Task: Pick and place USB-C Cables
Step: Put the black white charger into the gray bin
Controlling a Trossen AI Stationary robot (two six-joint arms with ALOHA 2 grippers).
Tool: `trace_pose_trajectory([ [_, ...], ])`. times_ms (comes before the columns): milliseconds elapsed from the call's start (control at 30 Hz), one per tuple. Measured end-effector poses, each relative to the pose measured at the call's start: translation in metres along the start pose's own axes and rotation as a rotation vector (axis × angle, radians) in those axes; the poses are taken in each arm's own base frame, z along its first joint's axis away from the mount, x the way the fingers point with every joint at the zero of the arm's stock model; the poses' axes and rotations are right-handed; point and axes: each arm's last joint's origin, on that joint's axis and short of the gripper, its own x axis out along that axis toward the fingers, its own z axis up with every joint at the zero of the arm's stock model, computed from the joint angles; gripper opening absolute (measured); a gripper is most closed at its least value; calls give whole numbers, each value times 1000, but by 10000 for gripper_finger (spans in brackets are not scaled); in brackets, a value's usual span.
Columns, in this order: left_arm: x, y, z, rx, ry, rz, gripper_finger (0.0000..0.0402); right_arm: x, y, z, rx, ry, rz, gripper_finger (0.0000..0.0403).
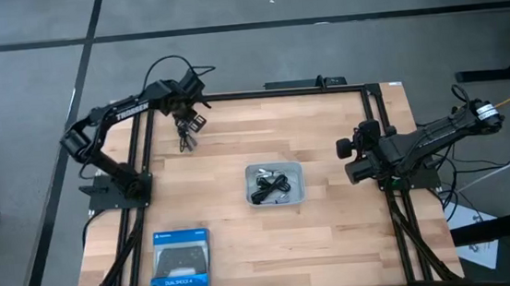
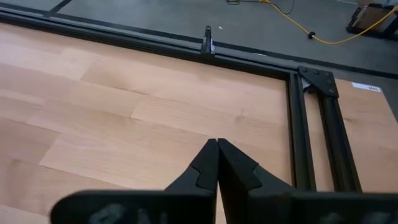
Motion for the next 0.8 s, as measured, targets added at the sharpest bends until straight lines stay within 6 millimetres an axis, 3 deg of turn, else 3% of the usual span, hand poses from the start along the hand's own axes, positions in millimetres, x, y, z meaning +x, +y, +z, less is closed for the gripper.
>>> trace_pose_trajectory([
  [267, 30, -4, 3, 27, 102, 20, 131, 0, 0, -1, 0, 38, -4, 8],
  [500, 54, 3, 3, -53, 187, 33, 134, 0, 0, -1, -2, 41, -5, 8],
  [800, 80, -2, -10, -104, 398, 14, 130, 0, 0, -1, -8, 48, -5, 8],
])
